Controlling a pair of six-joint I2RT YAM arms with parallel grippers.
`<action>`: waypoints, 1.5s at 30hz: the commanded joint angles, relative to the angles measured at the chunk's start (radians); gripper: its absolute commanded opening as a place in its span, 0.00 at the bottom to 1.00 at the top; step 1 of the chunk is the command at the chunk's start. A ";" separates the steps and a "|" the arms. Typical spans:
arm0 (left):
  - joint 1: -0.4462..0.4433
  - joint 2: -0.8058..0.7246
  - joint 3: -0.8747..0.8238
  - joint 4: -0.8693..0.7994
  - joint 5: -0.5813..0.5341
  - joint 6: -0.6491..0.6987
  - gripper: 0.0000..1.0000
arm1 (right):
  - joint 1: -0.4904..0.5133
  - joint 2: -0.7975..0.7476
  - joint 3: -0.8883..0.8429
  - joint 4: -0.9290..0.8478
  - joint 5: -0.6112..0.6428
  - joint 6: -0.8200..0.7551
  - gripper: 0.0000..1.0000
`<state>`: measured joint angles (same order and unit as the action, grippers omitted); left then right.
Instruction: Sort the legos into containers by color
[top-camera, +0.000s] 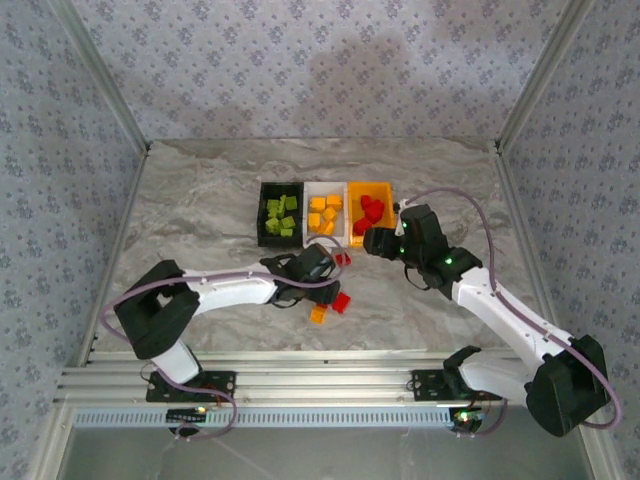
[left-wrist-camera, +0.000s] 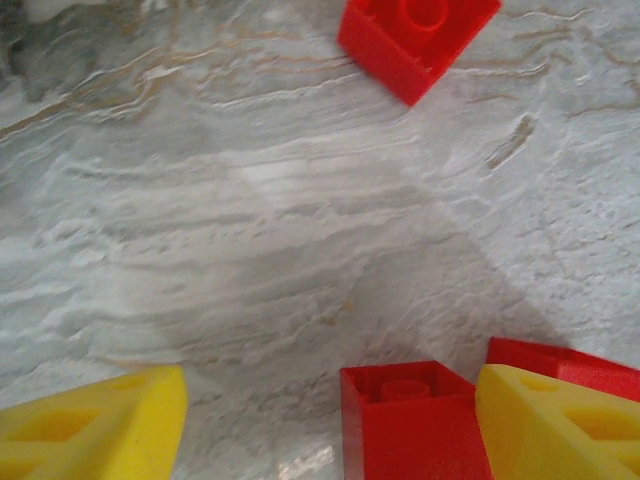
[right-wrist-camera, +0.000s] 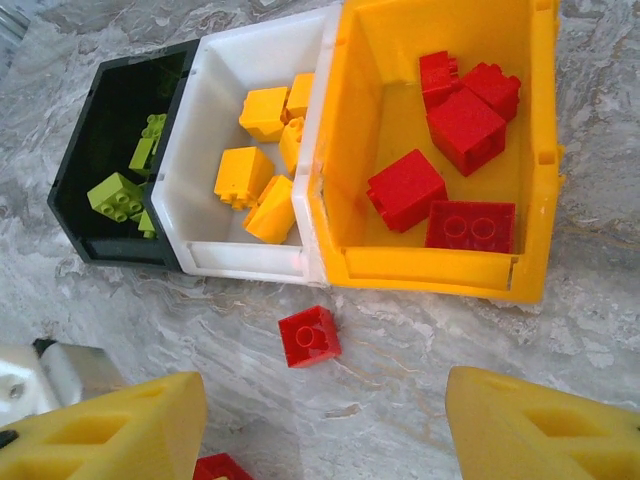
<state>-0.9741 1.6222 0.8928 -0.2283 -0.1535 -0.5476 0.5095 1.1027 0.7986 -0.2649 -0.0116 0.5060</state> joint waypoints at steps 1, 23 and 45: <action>-0.002 -0.050 -0.056 -0.121 -0.076 -0.007 0.75 | -0.009 -0.027 0.002 -0.008 0.004 0.014 0.66; -0.046 -0.057 -0.042 -0.106 0.068 -0.022 0.76 | -0.025 -0.060 -0.019 -0.019 0.001 0.019 0.67; 0.015 0.019 0.333 -0.140 0.088 0.072 0.35 | -0.073 -0.149 -0.055 -0.087 0.016 0.031 0.67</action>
<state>-0.9859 1.6131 1.0916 -0.3893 -0.0811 -0.5190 0.4477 0.9791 0.7650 -0.3096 -0.0132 0.5171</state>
